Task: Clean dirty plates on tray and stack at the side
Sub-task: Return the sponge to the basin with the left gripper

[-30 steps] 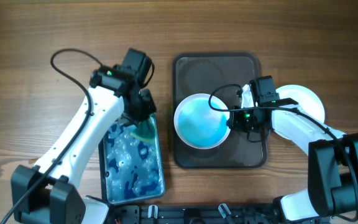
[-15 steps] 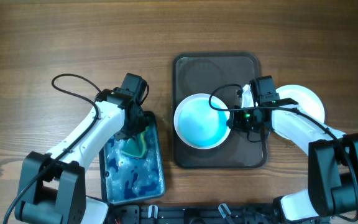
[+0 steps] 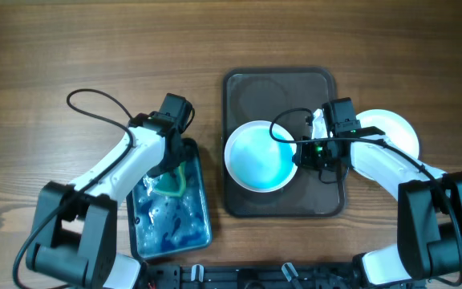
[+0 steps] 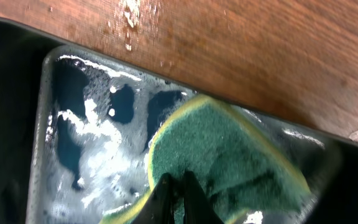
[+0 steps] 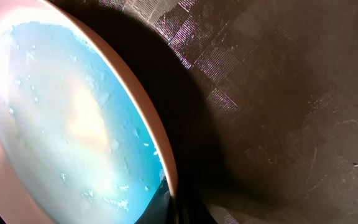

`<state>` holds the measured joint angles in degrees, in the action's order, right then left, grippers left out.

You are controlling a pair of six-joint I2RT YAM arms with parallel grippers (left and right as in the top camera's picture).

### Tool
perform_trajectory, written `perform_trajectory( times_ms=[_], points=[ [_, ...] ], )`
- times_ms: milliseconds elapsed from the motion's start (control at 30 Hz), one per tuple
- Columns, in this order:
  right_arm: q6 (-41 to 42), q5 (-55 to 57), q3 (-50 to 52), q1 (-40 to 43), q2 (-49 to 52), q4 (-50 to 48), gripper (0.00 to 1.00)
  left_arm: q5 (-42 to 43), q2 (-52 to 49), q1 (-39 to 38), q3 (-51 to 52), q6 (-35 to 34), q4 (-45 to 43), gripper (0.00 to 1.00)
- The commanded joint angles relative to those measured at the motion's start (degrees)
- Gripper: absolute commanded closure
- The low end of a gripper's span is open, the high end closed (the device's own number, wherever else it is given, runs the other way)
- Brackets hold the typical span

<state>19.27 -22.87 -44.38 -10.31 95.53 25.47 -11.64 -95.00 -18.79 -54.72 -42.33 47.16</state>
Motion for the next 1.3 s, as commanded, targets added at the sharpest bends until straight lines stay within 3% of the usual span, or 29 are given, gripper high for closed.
perform_trajectory(
  times_ms=[0,267,533,633,667,767,833,933,967,1067,1167,1267],
  points=[
    [0.5,6.2,1.7,0.5,1.9,0.1,0.96,-4.9,-3.4,0.3,-0.3,0.6,-3.2,0.96],
    [0.5,6.2,1.7,0.5,1.9,-0.2,0.96,-5.2,-4.0,0.3,-0.3,12.1,-13.2,0.96],
    [0.5,6.2,1.7,0.5,1.9,-0.2,0.96,-7.3,-4.0,0.3,-0.4,15.0,-16.5,0.96],
    [0.4,6.2,1.7,0.5,1.9,-0.2,0.95,-6.1,-3.7,0.3,-1.6,14.9,-13.9,0.96],
    [0.2,6.2,1.7,0.5,1.9,-0.1,0.91,-4.3,-3.2,0.3,-2.5,14.9,-12.2,0.96],
    [0.0,6.3,1.7,0.5,1.9,0.0,0.57,2.1,-0.8,0.3,-5.9,14.9,-6.8,0.79],
    [-0.8,6.3,1.7,0.5,1.9,-0.6,0.46,4.5,1.0,0.3,-7.4,14.4,-4.0,0.67],
    [-1.7,6.2,1.7,0.5,1.9,-1.5,0.61,4.8,4.5,0.3,-8.7,12.5,-0.2,0.57],
    [-1.7,6.2,1.7,0.5,1.9,-1.4,0.73,4.8,6.0,0.3,-8.8,11.8,1.2,0.53],
    [-1.7,6.2,1.6,0.5,1.7,0.3,0.94,4.8,10.3,0.4,-8.8,10.1,5.2,0.48],
    [-1.7,6.3,0.7,0.5,0.0,3.2,0.96,4.8,15.2,1.6,-8.8,7.9,9.6,0.46],
    [-1.7,7.6,-0.9,0.5,-4.6,6.9,0.96,4.8,20.1,4.4,-8.8,5.5,13.3,0.27]
  ],
)
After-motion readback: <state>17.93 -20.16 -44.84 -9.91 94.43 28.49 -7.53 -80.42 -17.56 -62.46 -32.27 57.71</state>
